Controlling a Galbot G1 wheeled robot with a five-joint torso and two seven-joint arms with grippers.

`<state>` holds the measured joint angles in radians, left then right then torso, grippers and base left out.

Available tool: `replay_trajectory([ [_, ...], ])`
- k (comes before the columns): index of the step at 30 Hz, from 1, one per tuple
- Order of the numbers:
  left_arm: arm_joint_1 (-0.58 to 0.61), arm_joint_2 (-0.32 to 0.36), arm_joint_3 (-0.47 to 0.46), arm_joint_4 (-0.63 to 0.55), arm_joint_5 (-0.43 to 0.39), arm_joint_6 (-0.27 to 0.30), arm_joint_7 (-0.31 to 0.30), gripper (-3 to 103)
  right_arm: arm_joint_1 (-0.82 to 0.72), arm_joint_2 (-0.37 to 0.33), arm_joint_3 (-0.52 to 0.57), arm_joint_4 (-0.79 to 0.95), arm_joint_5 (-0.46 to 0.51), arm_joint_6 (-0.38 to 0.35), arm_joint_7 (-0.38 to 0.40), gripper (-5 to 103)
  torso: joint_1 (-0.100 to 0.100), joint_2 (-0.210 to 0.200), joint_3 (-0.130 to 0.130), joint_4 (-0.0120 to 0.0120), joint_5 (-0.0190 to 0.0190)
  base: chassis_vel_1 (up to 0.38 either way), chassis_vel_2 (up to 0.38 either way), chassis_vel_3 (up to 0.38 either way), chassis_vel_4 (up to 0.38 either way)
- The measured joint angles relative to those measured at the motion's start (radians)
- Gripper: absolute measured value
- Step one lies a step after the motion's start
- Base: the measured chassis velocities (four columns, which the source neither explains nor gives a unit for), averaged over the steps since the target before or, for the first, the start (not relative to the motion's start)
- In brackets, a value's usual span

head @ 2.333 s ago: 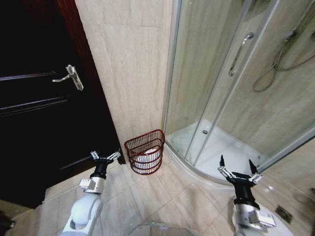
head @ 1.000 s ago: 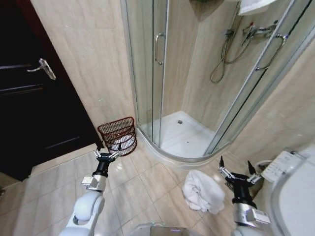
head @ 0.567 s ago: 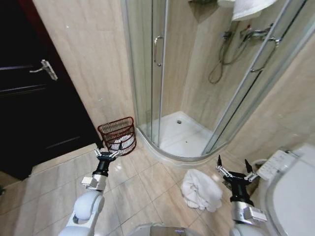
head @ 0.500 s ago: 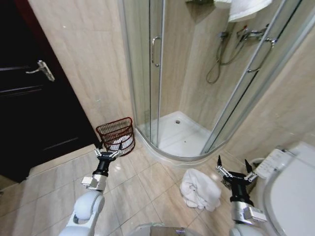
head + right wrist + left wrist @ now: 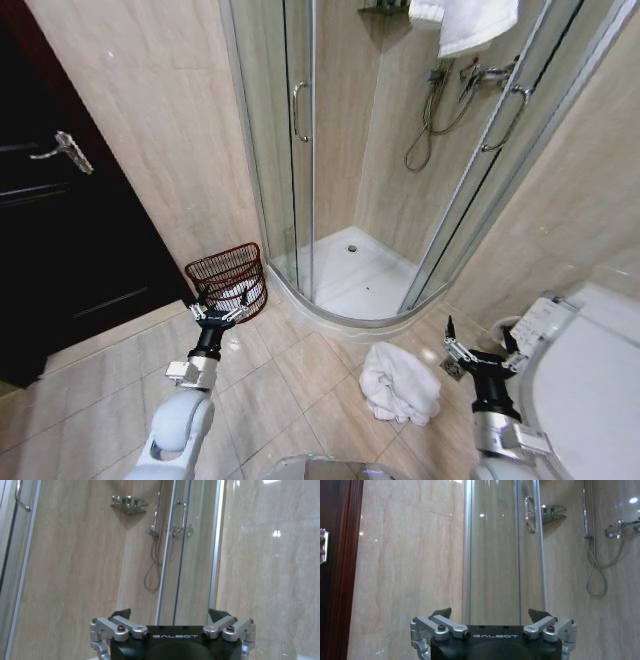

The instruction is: Discard the used towel into the hamper.

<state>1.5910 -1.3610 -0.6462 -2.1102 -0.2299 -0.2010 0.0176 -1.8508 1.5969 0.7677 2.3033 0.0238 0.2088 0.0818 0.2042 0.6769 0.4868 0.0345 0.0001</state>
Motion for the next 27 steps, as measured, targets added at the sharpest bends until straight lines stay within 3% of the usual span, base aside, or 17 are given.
replay_trajectory([
  [27, 0.003, 0.004, -0.003, -0.011, -0.020, 0.009, 0.007, 100, -0.001, 0.008, -0.005, 0.000, -0.004, 0.020, 0.001, 100, 0.053, 0.126, 0.073, 0.0000, -0.0001, 0.000, 0.000, 0.000, 0.000],
])
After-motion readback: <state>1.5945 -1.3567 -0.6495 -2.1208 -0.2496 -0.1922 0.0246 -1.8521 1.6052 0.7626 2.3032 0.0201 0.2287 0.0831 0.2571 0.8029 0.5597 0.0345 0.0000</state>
